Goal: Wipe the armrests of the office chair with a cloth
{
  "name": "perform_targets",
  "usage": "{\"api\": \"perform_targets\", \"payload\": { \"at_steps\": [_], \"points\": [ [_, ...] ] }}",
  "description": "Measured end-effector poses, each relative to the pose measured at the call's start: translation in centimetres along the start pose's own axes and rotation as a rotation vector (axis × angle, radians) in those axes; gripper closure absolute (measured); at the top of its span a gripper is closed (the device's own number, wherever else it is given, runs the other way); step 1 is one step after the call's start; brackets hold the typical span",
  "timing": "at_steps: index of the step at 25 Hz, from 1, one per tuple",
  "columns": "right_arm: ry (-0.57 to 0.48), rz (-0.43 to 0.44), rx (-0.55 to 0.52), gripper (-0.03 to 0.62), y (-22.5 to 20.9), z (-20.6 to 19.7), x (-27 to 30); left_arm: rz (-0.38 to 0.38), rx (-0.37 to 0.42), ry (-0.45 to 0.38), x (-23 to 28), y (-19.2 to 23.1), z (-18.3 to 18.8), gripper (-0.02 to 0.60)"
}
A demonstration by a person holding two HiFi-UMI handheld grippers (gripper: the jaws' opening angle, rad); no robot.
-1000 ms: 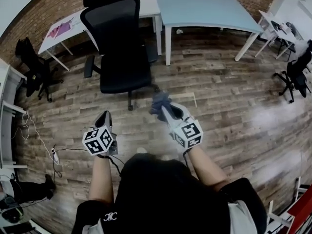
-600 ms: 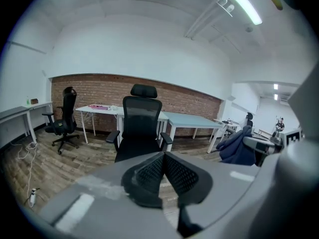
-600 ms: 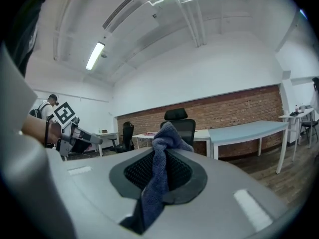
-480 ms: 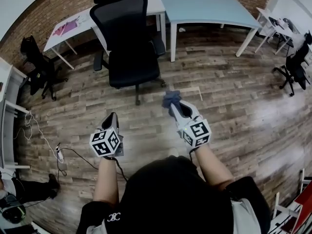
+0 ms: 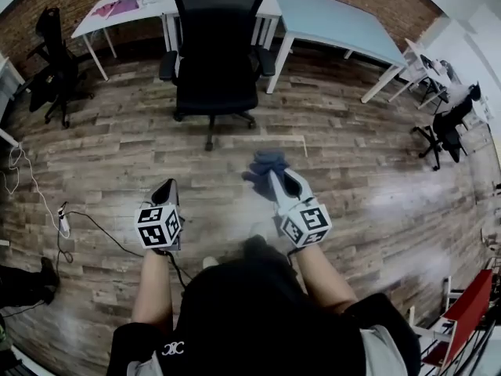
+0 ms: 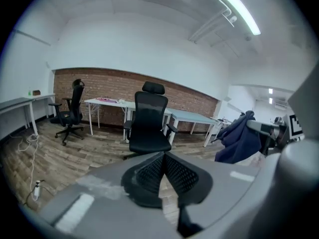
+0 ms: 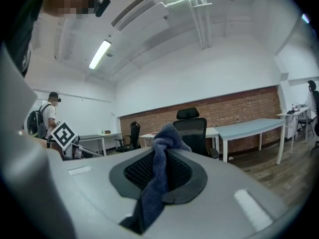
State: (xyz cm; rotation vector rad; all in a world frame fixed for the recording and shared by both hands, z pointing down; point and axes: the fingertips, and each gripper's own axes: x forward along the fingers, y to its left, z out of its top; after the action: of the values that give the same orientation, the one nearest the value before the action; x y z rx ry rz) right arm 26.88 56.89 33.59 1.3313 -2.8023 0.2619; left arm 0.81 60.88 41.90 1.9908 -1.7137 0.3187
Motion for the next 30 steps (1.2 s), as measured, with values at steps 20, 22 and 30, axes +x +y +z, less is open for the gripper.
{"api": "perform_targets", "payload": {
  "at_steps": [20, 22, 30],
  "points": [
    [0.033, -0.001, -0.018, 0.546, 1.0, 0.5, -5.1, -0.072, 0.087, 0.020, -1.4, -5.4, 0.2, 0.577],
    [0.053, 0.017, -0.015, 0.546, 0.6, -0.1, -5.6, -0.071, 0.085, 0.018, -1.6, -6.4, 0.0, 0.577],
    [0.067, 0.083, -0.039, 0.546, -0.4, -0.3, -5.5, -0.043, 0.056, 0.034, -1.8, -7.7, -1.1, 0.577]
  ]
}}
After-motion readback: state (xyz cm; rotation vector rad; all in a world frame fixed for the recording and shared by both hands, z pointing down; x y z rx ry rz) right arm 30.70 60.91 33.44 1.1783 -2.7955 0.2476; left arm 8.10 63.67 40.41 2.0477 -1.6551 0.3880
